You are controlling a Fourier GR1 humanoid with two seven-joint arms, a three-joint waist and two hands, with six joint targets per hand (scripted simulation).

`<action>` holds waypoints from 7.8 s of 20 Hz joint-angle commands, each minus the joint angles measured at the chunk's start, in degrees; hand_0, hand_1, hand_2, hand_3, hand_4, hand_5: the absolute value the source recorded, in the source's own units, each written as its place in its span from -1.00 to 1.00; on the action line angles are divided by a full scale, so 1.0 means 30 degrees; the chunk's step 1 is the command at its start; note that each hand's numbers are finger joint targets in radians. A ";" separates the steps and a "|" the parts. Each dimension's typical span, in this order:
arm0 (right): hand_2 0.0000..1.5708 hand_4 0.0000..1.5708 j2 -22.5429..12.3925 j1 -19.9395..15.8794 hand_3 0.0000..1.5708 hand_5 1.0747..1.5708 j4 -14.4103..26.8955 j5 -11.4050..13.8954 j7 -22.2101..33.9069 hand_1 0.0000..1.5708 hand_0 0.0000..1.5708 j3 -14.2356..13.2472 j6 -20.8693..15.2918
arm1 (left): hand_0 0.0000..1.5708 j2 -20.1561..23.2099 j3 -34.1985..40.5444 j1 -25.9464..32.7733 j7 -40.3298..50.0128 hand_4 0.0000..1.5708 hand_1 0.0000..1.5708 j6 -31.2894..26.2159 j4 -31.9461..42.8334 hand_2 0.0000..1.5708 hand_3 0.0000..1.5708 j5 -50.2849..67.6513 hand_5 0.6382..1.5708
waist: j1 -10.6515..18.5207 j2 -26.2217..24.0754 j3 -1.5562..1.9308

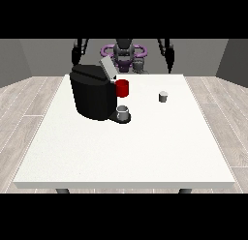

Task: Insert the coffee pod into the coffee machine and close the lid

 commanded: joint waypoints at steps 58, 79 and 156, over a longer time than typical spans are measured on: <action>-1.00 -1.00 0.1810 -0.5860 -1.00 1.00 0.4625 0.2316 -0.0226 -1.00 -1.00 0.0313 -0.1998 | 0.43 0.6083 -0.2227 -1.2263 -0.5588 -0.50 0.43 0.0412 1.7605 0.53 0.39 -1.5902 1.00 | -0.3197 0.3826 0.0291; -1.00 -1.00 0.1851 -0.6166 -1.00 1.00 0.9153 0.3687 -0.1464 -1.00 -1.00 -0.0199 -0.3787 | 0.81 0.3882 -0.1434 -1.6352 -0.3512 -0.29 0.81 -0.6272 1.4693 0.79 0.71 -1.4096 1.00 | -0.2030 0.0758 0.0302; -1.00 -1.00 0.1484 -0.9698 -1.00 1.00 0.4436 0.3632 0.1052 -1.00 -1.00 -0.0070 -0.4020 | 0.42 0.7439 0.1483 -2.4288 -0.4116 -1.00 0.42 -0.5254 1.8704 0.45 0.25 -1.5357 1.00 | -0.6620 0.6186 0.0289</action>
